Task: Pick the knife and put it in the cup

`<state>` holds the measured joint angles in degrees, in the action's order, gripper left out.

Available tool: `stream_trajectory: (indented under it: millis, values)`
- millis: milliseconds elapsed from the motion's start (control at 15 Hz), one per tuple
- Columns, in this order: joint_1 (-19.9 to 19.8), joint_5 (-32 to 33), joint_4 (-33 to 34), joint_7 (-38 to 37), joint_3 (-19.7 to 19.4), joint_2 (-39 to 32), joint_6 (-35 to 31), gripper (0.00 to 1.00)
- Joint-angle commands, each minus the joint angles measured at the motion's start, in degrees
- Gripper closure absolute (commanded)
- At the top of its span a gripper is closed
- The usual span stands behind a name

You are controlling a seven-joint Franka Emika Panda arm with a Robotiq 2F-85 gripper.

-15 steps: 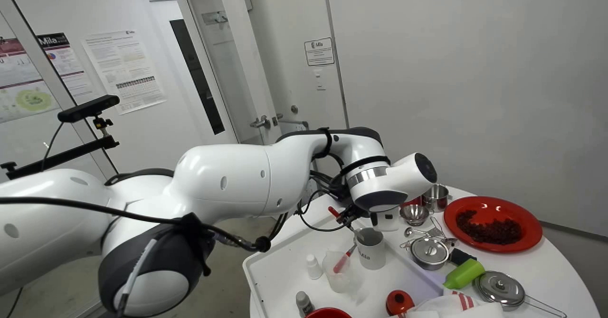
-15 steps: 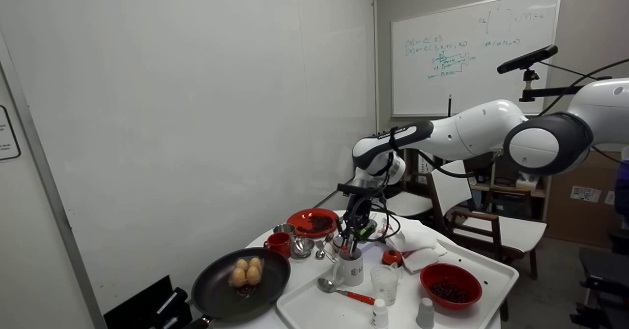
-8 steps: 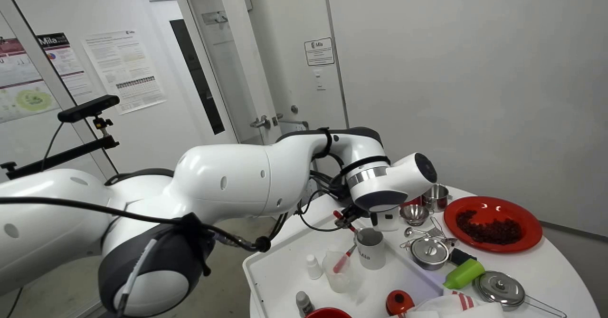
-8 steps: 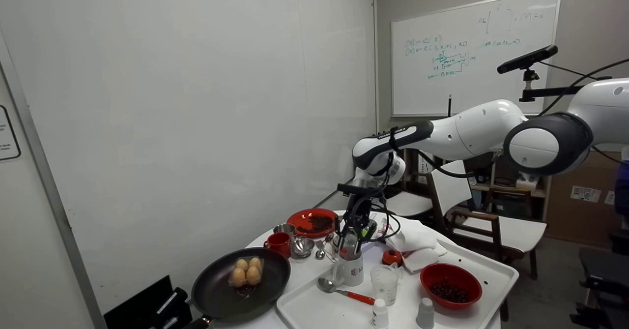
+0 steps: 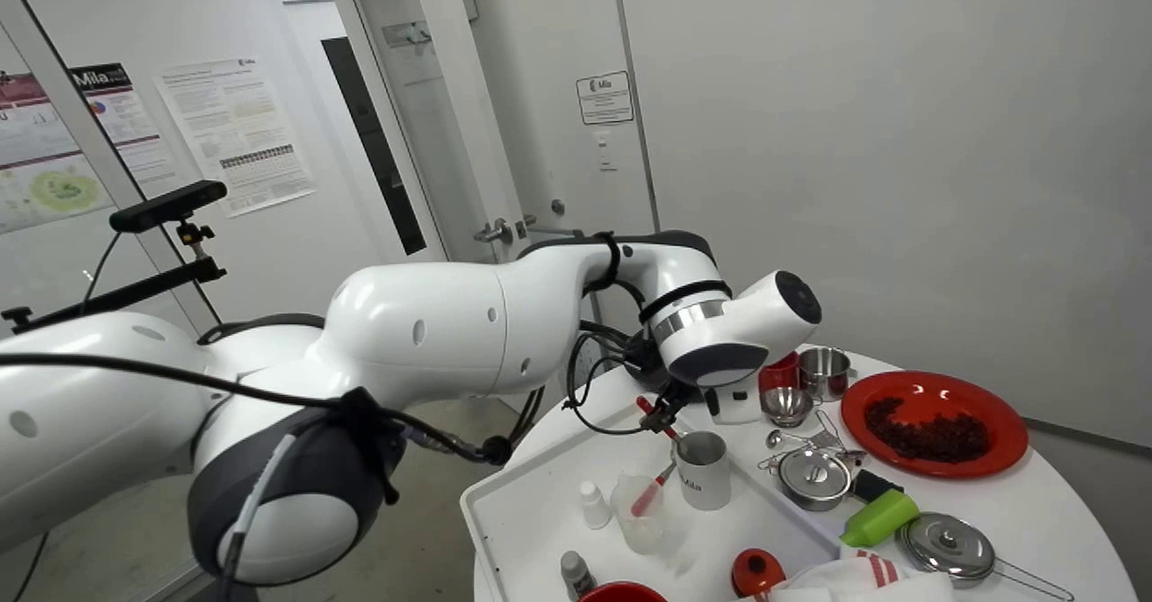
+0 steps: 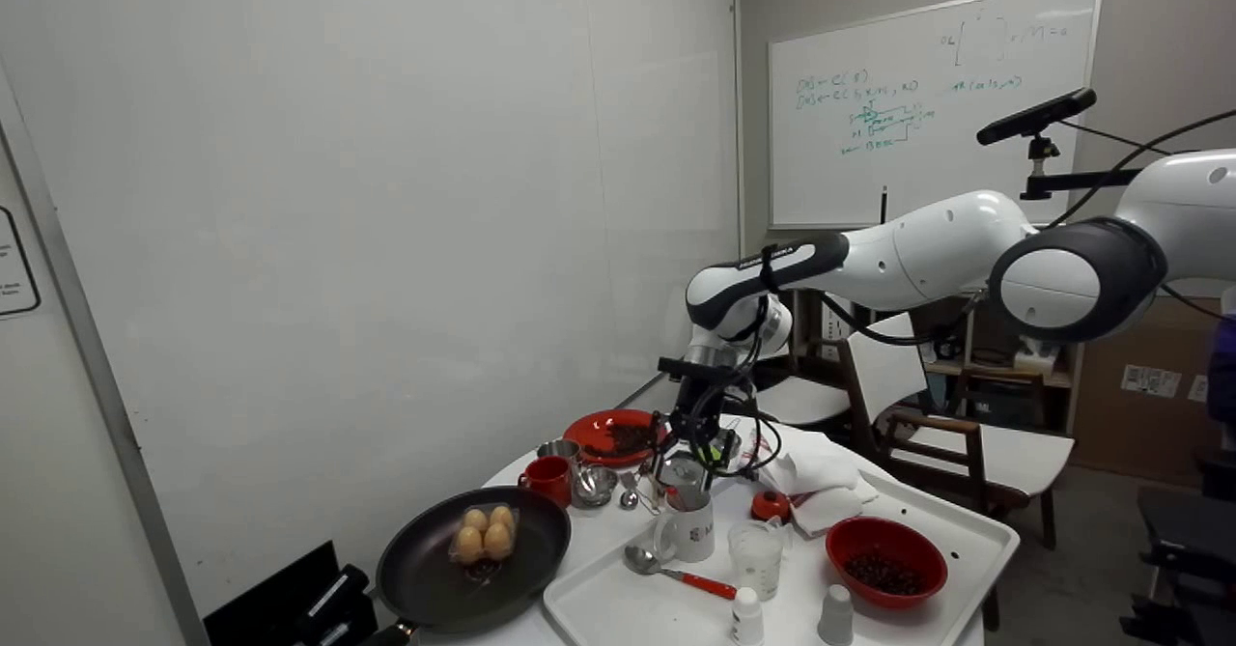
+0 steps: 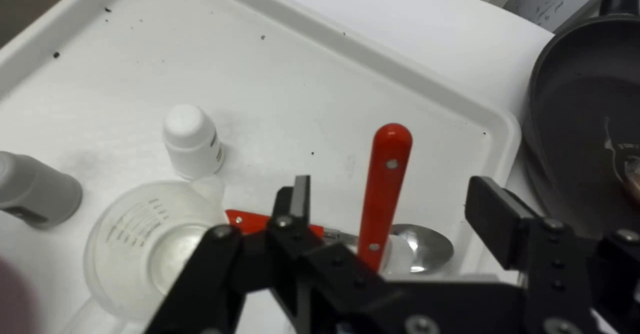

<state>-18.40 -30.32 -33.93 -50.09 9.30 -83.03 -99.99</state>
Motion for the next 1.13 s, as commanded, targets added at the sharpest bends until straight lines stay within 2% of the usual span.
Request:
stream_trajectory:
  millis: [0, 200, 267, 533, 800, 867, 1067]
  values:
    - [2.9, 3.6, -2.7, 2.8, -2.5, 5.5, -2.8, 0.0]
    - [4.5, 6.3, -4.1, 4.8, -3.6, 9.1, -1.0, 0.0]
    - [4.6, 7.3, -4.8, 7.4, -3.2, 10.6, 2.5, 0.0]
    - [4.2, 7.9, -9.1, 17.2, -2.3, 15.7, 9.4, 0.0]
    - [4.8, 11.1, -16.9, 26.9, -3.1, 22.1, 13.0, 0.0]
    - [4.6, 9.2, -9.0, 22.2, -2.4, 16.4, 12.2, 0.0]
    - [4.6, 9.4, -9.7, 22.7, -2.4, 17.0, 12.2, 0.0]
